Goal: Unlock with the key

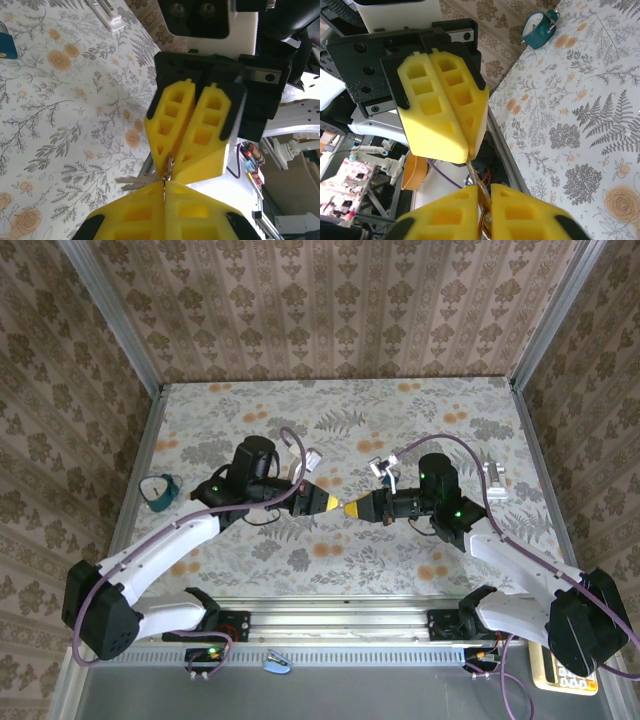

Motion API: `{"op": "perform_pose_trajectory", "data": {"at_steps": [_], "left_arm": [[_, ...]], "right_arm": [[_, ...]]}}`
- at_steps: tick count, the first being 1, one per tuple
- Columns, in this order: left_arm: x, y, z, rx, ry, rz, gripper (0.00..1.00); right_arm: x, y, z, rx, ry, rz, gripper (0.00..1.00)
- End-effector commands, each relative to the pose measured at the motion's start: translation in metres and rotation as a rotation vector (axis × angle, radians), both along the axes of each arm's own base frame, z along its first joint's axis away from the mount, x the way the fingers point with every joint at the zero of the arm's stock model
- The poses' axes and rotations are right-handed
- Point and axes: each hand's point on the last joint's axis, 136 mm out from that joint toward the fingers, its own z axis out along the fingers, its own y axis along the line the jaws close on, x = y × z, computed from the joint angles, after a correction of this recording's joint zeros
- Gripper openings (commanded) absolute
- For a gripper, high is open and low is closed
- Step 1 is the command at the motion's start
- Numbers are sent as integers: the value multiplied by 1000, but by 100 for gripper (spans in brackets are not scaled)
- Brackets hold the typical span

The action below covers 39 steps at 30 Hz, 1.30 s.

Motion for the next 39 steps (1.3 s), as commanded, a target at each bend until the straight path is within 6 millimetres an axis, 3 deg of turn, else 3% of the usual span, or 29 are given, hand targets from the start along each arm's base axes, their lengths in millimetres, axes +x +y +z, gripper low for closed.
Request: {"op": "perform_pose_trajectory", "data": {"at_steps": [1, 3, 8, 9, 11, 13, 16, 22, 26, 30, 39], "left_arm": [[5, 2, 3, -19, -13, 27, 0], [5, 2, 4, -23, -14, 27, 0], [5, 2, 4, -31, -13, 28, 0], [6, 2, 4, -29, -11, 34, 5], [10, 4, 3, -28, -12, 58, 27], [16, 6, 3, -29, -22, 91, 32], [29, 15, -5, 9, -43, 177, 48], [60, 38, -34, 132, -44, 371, 57], [76, 41, -58, 213, -7, 456, 61], [85, 25, -69, 253, -17, 459, 64], [108, -34, -92, 377, -44, 387, 67]], "right_arm": [[-11, 3, 27, 59, -74, 63, 5], [-10, 3, 30, 62, -85, 55, 0], [-9, 1, 31, 56, -108, 29, 0], [-7, 0, 31, 51, -111, 15, 0], [-3, -2, 26, 25, -106, -12, 0], [3, -5, 19, -3, -96, -51, 0], [11, -12, 12, -28, -84, -110, 0], [24, -36, -2, -104, -69, -255, 0], [32, -60, -23, -185, -10, -374, 0], [39, -90, -45, -229, 66, -501, 0], [34, -147, -88, -305, 203, -731, 0]]}}
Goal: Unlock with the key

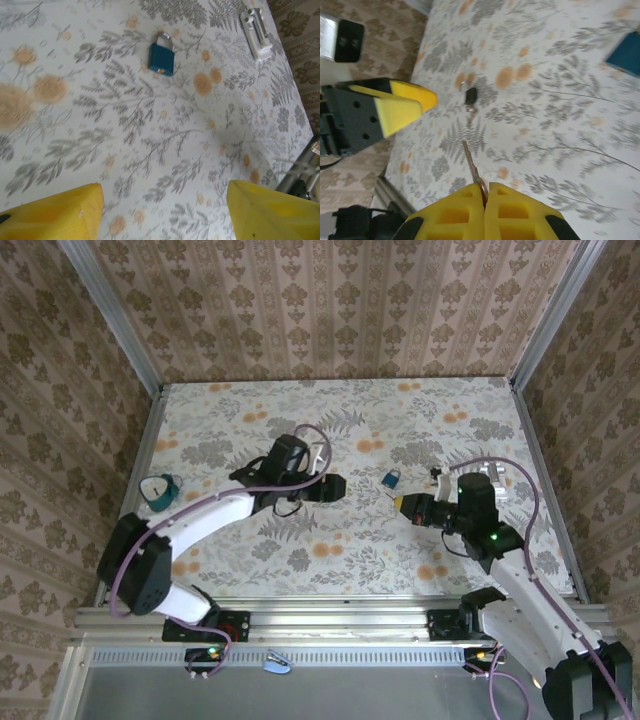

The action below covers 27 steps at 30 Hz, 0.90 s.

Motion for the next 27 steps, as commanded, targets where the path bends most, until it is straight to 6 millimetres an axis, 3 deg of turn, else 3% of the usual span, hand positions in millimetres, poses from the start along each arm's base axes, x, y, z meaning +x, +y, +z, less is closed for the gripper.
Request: {"op": "perform_pose_trajectory", "data": {"at_steps": [1, 12, 19, 27], "left_arm": [[13, -17, -2, 51, -35, -6, 67], [38, -81, -41, 262, -113, -69, 69], [61, -112, -53, 291, -245, -41, 73], [78, -135, -87, 387, -270, -46, 73]], "right_arm": [[-6, -22, -20, -37, 75, -107, 0], [-21, -64, -41, -95, 129, -326, 0], [-27, -71, -52, -83, 152, -377, 0], [-32, -74, -61, -76, 171, -398, 0]]}}
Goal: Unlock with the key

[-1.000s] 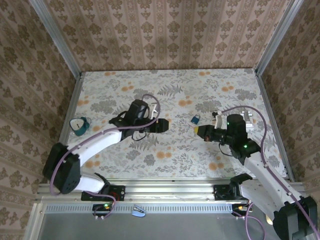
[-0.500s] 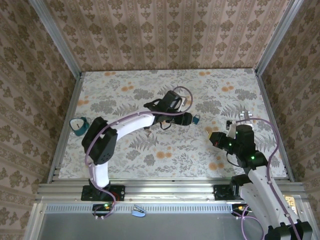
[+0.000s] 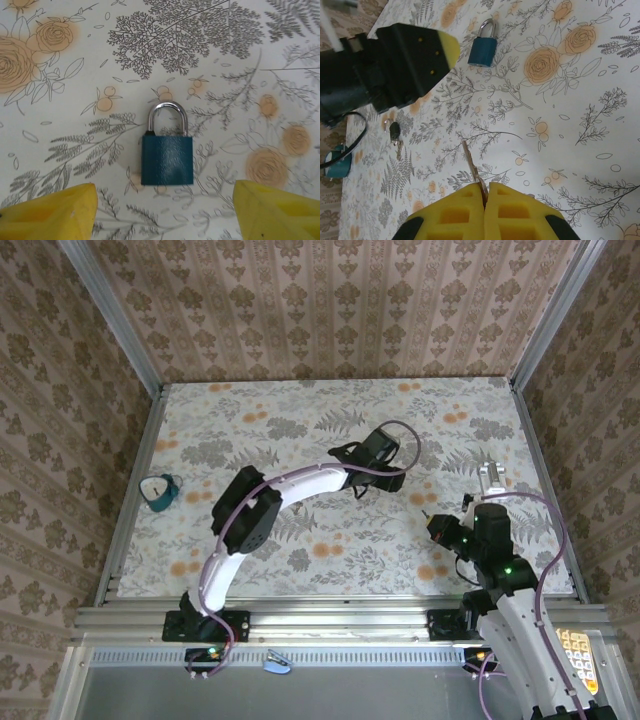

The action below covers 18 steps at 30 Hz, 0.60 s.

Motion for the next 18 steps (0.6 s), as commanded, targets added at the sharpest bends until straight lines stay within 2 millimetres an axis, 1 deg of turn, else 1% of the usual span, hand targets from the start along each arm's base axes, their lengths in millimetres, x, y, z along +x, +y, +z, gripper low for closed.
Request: {"op": "perform_pose_trajectory", "data": {"at_steps": [1, 4, 9, 12, 15, 18], "left_arm": [[8, -4, -7, 58, -36, 0, 73], [13, -8, -20, 93, -32, 10, 72], [18, -17, -34, 124, -21, 3, 70], [16, -22, -42, 155, -8, -7, 67], [13, -21, -49, 216, -11, -12, 62], [8, -15, -56, 253, 12, -13, 56]], "right_arm": [[-5, -6, -12, -5, 43, -39, 0], [-6, -7, -12, -8, 41, -38, 0], [-7, -8, -14, -12, 44, -40, 0], [-8, -8, -17, -16, 50, -41, 0], [-9, -9, -18, -15, 53, -45, 0], [-9, -9, -20, -12, 53, -47, 0]]}}
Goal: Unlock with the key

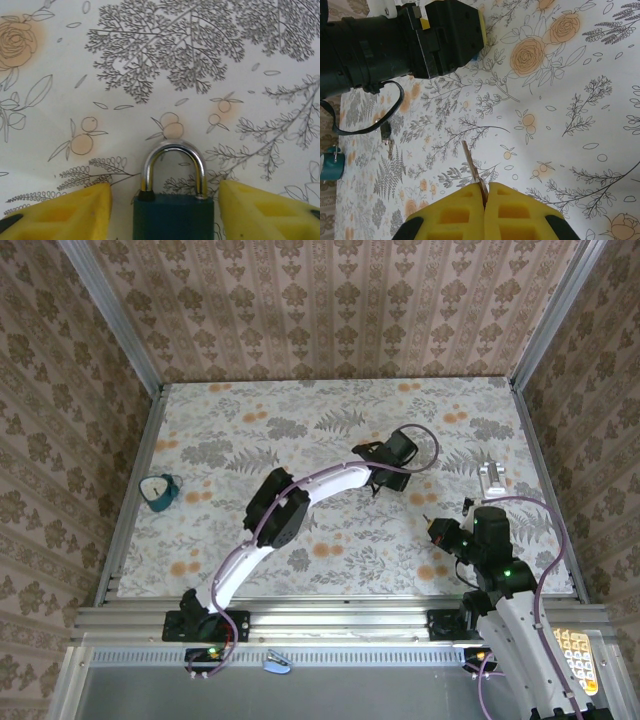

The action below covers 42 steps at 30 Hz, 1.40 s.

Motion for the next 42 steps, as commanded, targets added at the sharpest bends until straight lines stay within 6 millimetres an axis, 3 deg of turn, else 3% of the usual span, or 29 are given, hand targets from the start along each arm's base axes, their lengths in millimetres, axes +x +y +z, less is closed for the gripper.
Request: {"op": "perform_pose_trajectory", "data": {"at_steps": [1, 8, 18, 25, 36, 42], "left_arm": [[-15, 13, -15, 103, 40, -14, 55], [-26, 38, -21, 165, 102, 27, 49], [-31, 102, -2, 180, 177, 129, 39], [-45, 141, -1, 248, 233, 177, 40], [-52, 154, -22, 302, 358, 179, 51], [-53, 153, -33, 299, 408, 180, 50]], "right_arm": [[-3, -5, -10, -8, 27, -31, 0], [-3, -6, -15, 3, 40, -41, 0], [1, 0, -17, 35, 36, -25, 0], [5, 5, -18, 42, 42, 1, 0], [5, 4, -19, 44, 36, -3, 0], [4, 4, -20, 48, 31, -10, 0]]}}
